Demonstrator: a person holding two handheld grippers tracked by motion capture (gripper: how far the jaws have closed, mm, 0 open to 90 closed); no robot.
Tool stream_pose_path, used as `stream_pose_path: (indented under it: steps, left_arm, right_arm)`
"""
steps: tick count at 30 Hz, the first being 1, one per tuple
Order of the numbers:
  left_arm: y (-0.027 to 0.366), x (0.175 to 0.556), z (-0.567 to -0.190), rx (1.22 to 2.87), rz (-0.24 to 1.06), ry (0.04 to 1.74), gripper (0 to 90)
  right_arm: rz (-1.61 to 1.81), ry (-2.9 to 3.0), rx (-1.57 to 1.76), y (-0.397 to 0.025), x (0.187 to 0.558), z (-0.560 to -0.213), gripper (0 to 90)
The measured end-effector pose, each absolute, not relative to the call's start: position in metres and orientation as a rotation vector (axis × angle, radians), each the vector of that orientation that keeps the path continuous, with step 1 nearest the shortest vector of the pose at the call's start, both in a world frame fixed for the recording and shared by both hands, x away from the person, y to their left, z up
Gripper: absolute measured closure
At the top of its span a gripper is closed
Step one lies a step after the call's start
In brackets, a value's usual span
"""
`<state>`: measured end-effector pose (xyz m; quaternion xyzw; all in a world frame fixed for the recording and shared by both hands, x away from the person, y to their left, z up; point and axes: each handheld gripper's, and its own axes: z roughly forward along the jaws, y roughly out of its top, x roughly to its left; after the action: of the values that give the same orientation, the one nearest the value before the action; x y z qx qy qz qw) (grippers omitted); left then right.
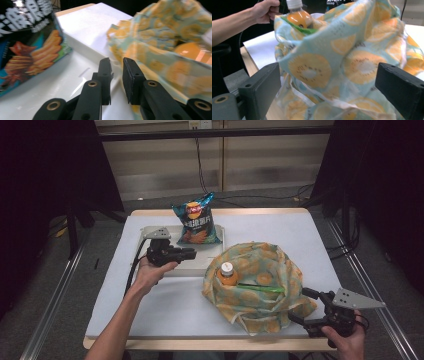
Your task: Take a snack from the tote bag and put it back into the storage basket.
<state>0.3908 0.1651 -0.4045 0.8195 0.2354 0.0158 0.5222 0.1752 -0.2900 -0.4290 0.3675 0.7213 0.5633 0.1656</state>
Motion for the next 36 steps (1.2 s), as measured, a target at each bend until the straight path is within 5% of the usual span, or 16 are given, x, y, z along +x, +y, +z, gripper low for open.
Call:
stream_pose_path:
  steps: [15,29,36]
  left_arm:
    - [0.150,0.323,-0.388,1.911,0.000,0.407,71.0]
    - [0.103,0.300,-0.382,1.909,-0.083,0.234,67.4]
    - [0.073,0.294,-0.388,1.962,-0.091,0.185,63.0]
  right_arm:
    - [1.632,2.076,1.010,-0.280,0.174,-0.413,46.8]
    - [1.687,2.105,0.935,-0.270,0.191,-0.388,65.2]
    - [1.708,2.127,0.874,-0.258,0.203,-0.377,66.6]
